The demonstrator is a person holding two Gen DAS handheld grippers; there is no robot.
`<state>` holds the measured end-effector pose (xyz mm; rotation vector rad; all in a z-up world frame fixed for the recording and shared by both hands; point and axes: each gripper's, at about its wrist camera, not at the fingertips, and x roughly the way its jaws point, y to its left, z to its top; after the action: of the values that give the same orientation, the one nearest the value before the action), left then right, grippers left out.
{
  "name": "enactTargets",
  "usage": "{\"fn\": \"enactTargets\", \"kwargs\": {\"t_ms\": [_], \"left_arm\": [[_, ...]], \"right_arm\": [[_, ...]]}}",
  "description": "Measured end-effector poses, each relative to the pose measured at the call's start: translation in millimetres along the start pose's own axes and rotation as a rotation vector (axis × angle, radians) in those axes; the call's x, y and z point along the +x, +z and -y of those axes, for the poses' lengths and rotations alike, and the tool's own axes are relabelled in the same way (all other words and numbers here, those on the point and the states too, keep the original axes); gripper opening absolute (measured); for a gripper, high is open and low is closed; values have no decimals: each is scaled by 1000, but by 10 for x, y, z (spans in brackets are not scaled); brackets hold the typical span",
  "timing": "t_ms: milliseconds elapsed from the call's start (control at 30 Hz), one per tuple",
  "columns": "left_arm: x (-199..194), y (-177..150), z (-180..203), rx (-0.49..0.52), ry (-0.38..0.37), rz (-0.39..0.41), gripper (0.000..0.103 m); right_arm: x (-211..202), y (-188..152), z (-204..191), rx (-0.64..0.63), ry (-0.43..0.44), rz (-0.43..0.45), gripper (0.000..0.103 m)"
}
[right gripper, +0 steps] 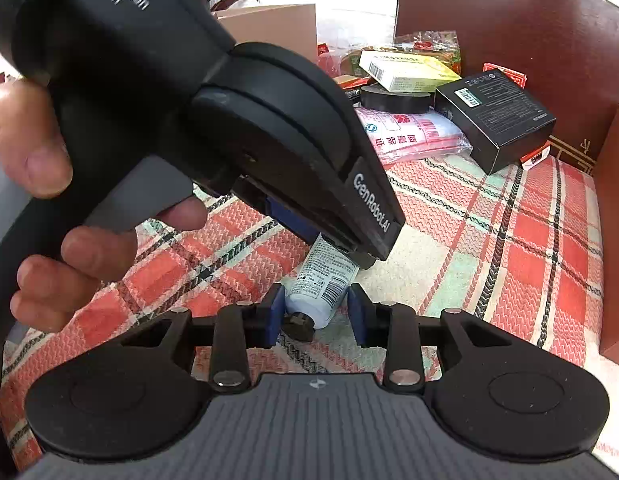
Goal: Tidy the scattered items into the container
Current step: 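Carry the tube with both grippers into the cardboard box and release it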
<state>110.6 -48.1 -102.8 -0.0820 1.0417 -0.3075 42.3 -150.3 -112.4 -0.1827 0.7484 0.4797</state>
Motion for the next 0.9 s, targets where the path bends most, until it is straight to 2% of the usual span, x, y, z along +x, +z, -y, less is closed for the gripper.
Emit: {"fn": "enactTargets", "kwargs": {"t_ms": [167,367,633,900], "left_arm": [[-138,-28,-97,-40,-10,20,36],[-465,26,-300,-73,24,101,36],[-1032,236,-780,-151,85,247,36],[-1595,578,-1297,-193,179,377,36]], "right_arm": [[-82,41,-78,-27,5,7,37],[-133,283,-255,-104,22,42,37],[-136,862,-605,-225,65,124,37],[-55,1577,-989,-327,123,208,38]]}}
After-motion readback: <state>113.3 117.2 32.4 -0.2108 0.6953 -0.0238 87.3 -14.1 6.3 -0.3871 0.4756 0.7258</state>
